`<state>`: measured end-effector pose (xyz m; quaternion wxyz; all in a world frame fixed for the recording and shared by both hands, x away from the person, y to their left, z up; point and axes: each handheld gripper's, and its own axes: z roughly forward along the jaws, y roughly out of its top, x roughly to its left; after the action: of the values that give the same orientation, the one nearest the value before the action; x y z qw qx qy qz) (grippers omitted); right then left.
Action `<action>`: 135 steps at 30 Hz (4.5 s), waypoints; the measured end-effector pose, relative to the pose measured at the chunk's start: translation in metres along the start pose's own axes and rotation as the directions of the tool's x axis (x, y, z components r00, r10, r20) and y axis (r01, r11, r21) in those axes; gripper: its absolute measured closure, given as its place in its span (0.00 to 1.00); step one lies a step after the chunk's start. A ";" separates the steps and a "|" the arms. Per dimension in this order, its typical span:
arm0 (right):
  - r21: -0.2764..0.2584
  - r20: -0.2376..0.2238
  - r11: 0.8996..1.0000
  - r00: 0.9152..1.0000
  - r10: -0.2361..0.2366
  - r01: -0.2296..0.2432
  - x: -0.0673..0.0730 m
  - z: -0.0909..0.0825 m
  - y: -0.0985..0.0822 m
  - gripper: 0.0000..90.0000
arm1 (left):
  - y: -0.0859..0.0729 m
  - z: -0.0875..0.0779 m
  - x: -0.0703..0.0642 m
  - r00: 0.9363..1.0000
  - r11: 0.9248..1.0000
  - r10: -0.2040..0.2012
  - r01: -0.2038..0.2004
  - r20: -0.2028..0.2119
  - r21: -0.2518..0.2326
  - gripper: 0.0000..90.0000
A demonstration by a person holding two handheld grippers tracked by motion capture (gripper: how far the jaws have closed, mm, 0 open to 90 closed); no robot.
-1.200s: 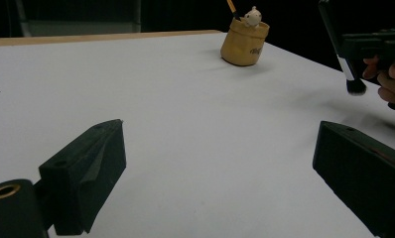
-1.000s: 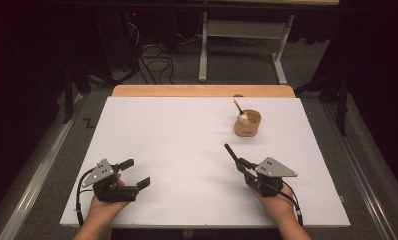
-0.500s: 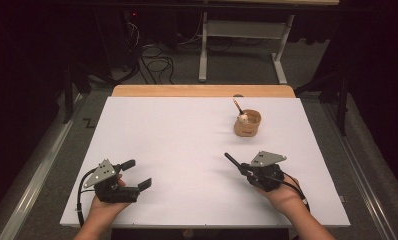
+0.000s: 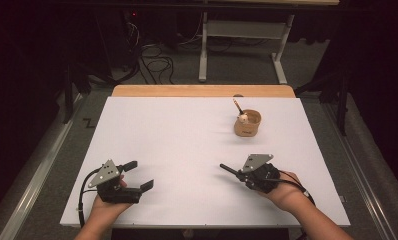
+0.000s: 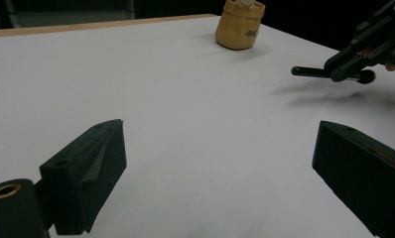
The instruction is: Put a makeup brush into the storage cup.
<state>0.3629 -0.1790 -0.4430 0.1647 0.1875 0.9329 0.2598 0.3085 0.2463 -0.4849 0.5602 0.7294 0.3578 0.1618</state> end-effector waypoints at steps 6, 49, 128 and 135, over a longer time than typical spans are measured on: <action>0.017 -0.017 0.998 0.998 -0.055 0.056 0.005 0.000 0.007 0.89 | 0.000 0.004 -0.002 1.000 0.999 0.026 -0.026 0.002 0.041 0.08; -0.043 -0.095 0.986 0.982 -0.162 0.159 0.026 0.008 0.060 0.89 | 0.077 0.064 -0.048 0.824 0.760 0.551 -0.561 0.133 0.329 0.15; -0.074 -0.151 0.967 0.956 -0.253 0.244 0.046 0.013 0.090 0.89 | 0.065 0.098 -0.085 0.705 0.630 0.651 -0.708 0.280 0.319 0.77; -0.081 -0.145 0.964 0.954 -0.263 0.253 0.045 0.013 0.090 0.88 | 0.064 0.098 -0.086 0.692 0.617 0.659 -0.722 0.296 0.314 0.81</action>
<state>0.3526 -0.0822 -0.4135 0.1299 0.0381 0.9509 0.2784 0.3334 0.1097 -0.4426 0.3150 0.9200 0.0307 0.2311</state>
